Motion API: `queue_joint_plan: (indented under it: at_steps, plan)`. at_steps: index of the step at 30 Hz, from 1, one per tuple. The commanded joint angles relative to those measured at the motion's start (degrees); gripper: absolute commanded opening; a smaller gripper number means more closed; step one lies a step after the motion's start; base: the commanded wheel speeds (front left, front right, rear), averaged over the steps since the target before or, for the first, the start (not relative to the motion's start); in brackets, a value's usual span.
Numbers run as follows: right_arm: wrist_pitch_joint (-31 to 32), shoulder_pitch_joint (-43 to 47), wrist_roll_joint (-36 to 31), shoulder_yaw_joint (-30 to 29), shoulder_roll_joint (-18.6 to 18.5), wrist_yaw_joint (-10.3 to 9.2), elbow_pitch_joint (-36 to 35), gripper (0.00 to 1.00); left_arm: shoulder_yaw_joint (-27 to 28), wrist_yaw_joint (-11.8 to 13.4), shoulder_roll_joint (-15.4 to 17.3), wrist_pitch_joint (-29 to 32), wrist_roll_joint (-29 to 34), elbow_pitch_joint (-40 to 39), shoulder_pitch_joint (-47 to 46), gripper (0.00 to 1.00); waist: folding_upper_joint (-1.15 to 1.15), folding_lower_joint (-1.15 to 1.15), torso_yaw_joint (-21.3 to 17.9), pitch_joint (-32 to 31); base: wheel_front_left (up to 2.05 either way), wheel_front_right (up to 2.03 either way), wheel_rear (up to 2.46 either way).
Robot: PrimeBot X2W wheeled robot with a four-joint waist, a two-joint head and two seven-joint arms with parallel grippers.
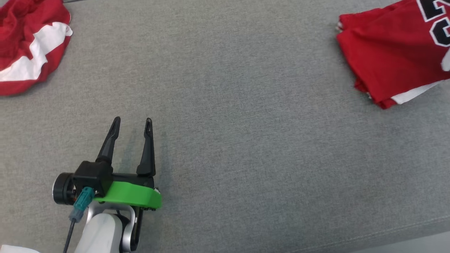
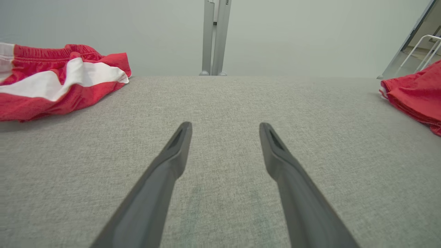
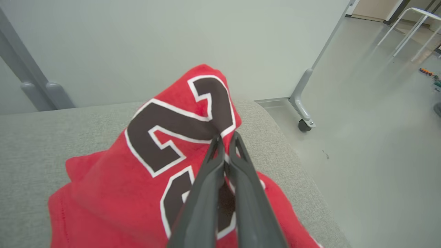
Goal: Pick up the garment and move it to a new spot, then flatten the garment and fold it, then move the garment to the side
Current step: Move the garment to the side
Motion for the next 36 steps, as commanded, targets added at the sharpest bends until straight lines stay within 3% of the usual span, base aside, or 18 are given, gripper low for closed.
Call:
queue_joint_plan:
  at_steps: [1, 9, 12, 13, 14, 15, 21, 25, 31, 36]
  plan:
    - [-0.90, -1.39, -1.11, -0.96, -0.93, -0.10, 1.74, 0.00, 0.03, 0.18, 0.30, 0.00, 0.57, -0.48, -1.09, 1.00, 0.00, 0.00, 3.13, 2.75, 0.00, 0.00, 0.00]
    - [-3.27, -3.63, -5.11, -6.83, -6.11, -0.10, 9.03, 0.00, -0.36, 0.43, 0.37, -0.30, 0.17, -0.95, -1.19, 1.00, 0.00, 0.00, 4.98, 3.83, 0.00, 0.00, 0.00]
    - [-3.91, -2.45, -7.17, -9.53, -6.44, -0.10, 9.88, 0.00, -0.55, 0.65, 0.25, -0.36, 0.15, -1.01, -1.24, 1.00, 0.00, 0.00, 5.22, 3.79, 0.00, 0.00, 0.00]
    - [-4.27, -2.04, -7.92, -10.71, -6.51, -0.10, 10.07, 0.07, -0.55, 0.65, 0.32, -0.35, 0.12, -1.01, -1.24, 1.00, 0.00, 0.00, 5.23, 3.77, 0.00, 0.00, 0.00]
    - [-4.60, -1.72, -8.42, -11.73, -6.56, -0.10, 10.15, 0.32, -0.57, 0.69, 0.41, -0.34, 0.10, -0.98, -1.23, 1.00, 0.00, 0.00, 5.21, 3.75, 0.00, 0.00, 0.00]
    - [-5.16, -1.48, -9.16, -12.96, -6.47, -0.10, 10.21, 0.98, -0.58, 0.73, 0.51, -0.32, 0.09, -0.91, -1.23, 1.00, 0.00, 0.00, 5.17, 3.70, 0.00, 0.00, 0.00]
    - [-7.31, -0.43, -14.53, -17.60, -4.30, -0.10, 10.37, 1.00, -0.79, 0.84, 0.62, -0.37, -0.31, -0.22, -0.84, 1.00, 0.00, 0.00, 4.61, 2.23, 0.00, 0.00, 0.00]
    - [-8.20, 0.21, -17.06, -18.22, -1.00, -0.10, 10.38, 1.00, -0.83, 0.81, 0.15, -0.54, -1.00, 0.89, 0.27, 1.00, 0.00, 0.00, 3.97, -0.63, 0.00, 0.00, 0.00]
    - [-9.05, 2.51, -18.70, -14.83, 5.31, -0.10, 9.24, 1.00, -0.20, 0.37, -0.71, -1.03, -3.24, 4.31, 1.75, 1.00, 0.00, 0.00, 3.28, -7.31, 0.00, 0.00, 0.00]
    - [-9.45, 7.70, -15.76, -10.60, 11.11, -0.10, 5.00, 1.00, 0.39, 0.34, -1.91, -1.68, -4.83, 8.50, 2.78, 1.00, 0.00, 0.00, 3.55, -14.05, 0.00, 0.00, 0.00]
